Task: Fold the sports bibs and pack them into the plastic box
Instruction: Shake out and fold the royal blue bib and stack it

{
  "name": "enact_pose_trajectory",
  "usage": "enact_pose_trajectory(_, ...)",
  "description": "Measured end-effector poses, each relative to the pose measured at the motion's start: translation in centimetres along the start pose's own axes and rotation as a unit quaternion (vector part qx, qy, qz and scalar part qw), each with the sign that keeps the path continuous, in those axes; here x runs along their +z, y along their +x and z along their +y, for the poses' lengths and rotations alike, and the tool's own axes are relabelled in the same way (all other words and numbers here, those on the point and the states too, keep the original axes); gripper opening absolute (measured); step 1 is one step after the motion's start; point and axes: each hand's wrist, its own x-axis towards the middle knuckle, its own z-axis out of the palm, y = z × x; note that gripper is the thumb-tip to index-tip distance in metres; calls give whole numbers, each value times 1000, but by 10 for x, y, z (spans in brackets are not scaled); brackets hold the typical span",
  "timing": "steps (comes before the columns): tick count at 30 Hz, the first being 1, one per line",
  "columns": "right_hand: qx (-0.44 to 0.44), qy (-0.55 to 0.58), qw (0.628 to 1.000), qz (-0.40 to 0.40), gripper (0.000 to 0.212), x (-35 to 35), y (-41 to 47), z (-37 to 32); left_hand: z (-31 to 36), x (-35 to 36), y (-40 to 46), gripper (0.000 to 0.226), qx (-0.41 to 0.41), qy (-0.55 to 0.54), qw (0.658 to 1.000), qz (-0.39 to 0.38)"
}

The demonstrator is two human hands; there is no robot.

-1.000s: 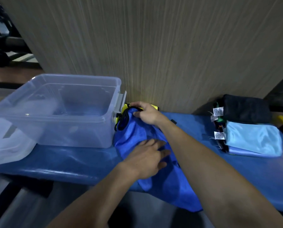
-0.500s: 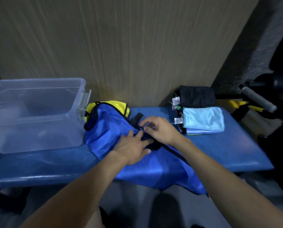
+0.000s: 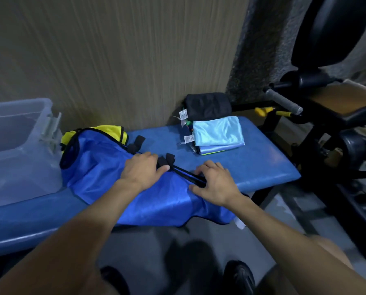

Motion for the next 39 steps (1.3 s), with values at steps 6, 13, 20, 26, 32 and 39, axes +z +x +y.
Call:
enact_pose_trajectory(6,28,60,997,-36,24,-2,10,10,6,6,8,64,-30,-6,999,18)
enact_pose_trajectory(13,-17,238,969,-71,23,-12,10,25,7,3,4,82,-15,9,999,-44)
enact_pose_trajectory(20,19,318,932,-170,36,-44,7,69,15,7,8,61,-49,31,998,-34)
enact_pose_trajectory(26,34,182,980,-79,26,-92,20,126,21,10,11,55,-86,55,995,-22)
enact_pose_trajectory(32,120,186,974,48,23,-72,22,157,22,10,14,49,-94,35,995,-9)
enact_pose_trajectory(39,208,195,957,47,35,-62,27,166,26,7,20,40,-7,-10,994,111)
